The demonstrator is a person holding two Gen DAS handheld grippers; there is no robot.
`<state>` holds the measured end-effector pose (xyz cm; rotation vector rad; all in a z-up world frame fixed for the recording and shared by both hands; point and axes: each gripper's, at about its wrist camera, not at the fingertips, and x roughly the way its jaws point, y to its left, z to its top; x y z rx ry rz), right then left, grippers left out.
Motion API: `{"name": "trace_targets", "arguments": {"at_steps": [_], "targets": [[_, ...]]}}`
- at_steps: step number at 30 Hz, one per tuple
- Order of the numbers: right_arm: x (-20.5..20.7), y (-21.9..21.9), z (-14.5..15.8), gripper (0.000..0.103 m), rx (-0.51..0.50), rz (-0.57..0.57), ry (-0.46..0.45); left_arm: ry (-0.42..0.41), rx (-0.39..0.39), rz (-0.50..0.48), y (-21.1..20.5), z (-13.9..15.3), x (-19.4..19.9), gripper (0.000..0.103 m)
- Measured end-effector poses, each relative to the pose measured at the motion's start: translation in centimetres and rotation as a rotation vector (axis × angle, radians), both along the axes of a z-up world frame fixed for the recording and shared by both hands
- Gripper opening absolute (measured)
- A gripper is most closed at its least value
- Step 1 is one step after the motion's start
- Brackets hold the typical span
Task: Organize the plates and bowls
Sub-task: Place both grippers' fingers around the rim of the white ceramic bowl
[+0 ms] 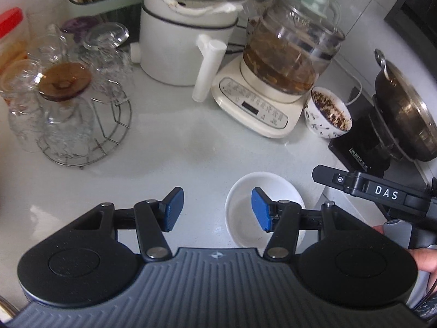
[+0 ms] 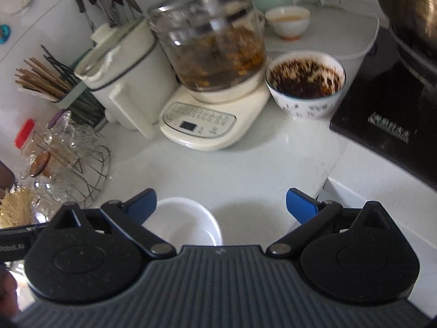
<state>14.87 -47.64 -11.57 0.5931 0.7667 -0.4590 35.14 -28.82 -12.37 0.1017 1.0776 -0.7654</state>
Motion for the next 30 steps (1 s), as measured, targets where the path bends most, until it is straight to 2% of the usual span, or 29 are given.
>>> {"name": "trace_targets", "arguments": {"at_steps": [5, 7, 9, 12, 20, 25, 29, 30], "targets": [[0.2, -1.9, -2.0, 0.089, 0.104, -0.009, 0.034, 0.05, 0.024, -0.008, -1.7, -1.6, 0.5, 0.061], [0.2, -2.0, -2.6, 0.077, 0.127, -0.004, 0.058, 0.073, 0.031, -0.008, -2.2, -2.3, 0.7, 0.061], [0.2, -2.0, -3.1, 0.077, 0.153, 0.004, 0.07, 0.094, 0.034, -0.004, -2.5, -2.8, 0.8, 0.061], [0.5, -2.0, -3.9, 0.069, 0.198, 0.031, 0.081, 0.129, 0.037, 0.005, -2.7, -3.5, 1.0, 0.061], [1.3, -2.0, -5.1, 0.06, 0.269, 0.083, 0.099, 0.151, 0.06, -0.022, -3.2, -4.4, 0.8, 0.059], [1.8, -1.8, -5.5, 0.043, 0.279, 0.086, 0.117, 0.169, 0.078, -0.031, -3.5, -4.8, 0.9, 0.049], [1.9, -1.8, -5.6, 0.039, 0.279, 0.091, 0.121, 0.183, 0.083, -0.035, -3.6, -5.2, 0.9, 0.041], [1.9, -1.8, -5.6, 0.035, 0.28, 0.091, 0.124, 0.187, 0.083, -0.037, -3.6, -5.3, 0.9, 0.036]]}}
